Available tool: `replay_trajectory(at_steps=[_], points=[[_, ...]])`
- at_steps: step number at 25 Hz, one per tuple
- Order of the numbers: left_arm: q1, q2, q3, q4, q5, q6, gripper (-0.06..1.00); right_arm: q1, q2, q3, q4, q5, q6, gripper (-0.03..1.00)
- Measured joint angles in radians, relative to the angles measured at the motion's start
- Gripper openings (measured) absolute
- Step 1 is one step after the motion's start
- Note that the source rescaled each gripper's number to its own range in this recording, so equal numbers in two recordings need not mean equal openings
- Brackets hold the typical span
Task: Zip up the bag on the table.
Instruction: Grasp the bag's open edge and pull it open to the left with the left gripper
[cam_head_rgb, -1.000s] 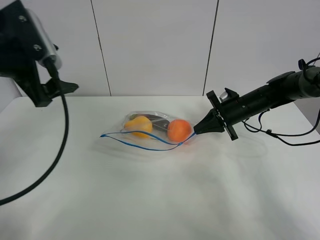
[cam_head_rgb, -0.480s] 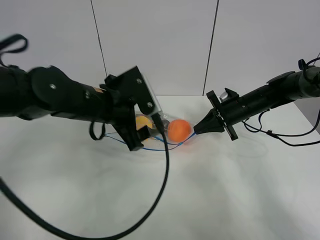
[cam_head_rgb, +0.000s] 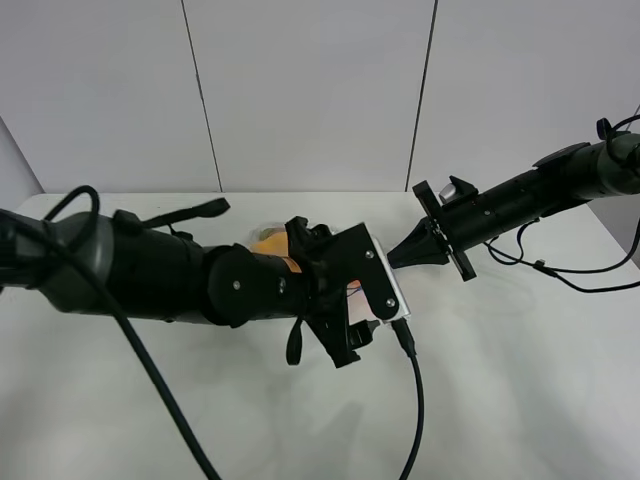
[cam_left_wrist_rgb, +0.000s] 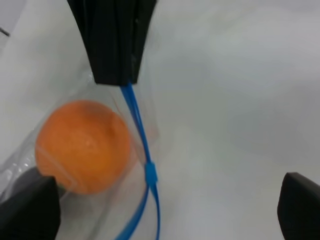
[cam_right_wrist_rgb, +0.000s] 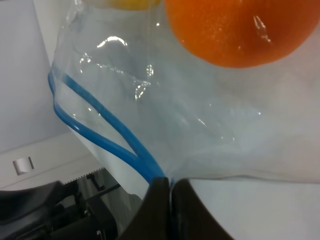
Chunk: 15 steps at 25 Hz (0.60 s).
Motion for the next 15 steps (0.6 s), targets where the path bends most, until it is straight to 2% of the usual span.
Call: replay_trajectory(at_steps=[4,7,15], points=[[-0.013,0.060,0.000,0.001,-0.130,-0.063,1.00,0.000,0.000,0.000,0.000,0.000,0.000,0.00],[-0.013,0.105,0.000,0.004,-0.181,-0.077,0.98,0.000,0.000,0.000,0.000,0.000,0.000,0.00],[-0.013,0.138,0.000,0.088,-0.248,-0.107,0.59,0.000,0.000,0.000,0.000,0.000,0.000,0.00]])
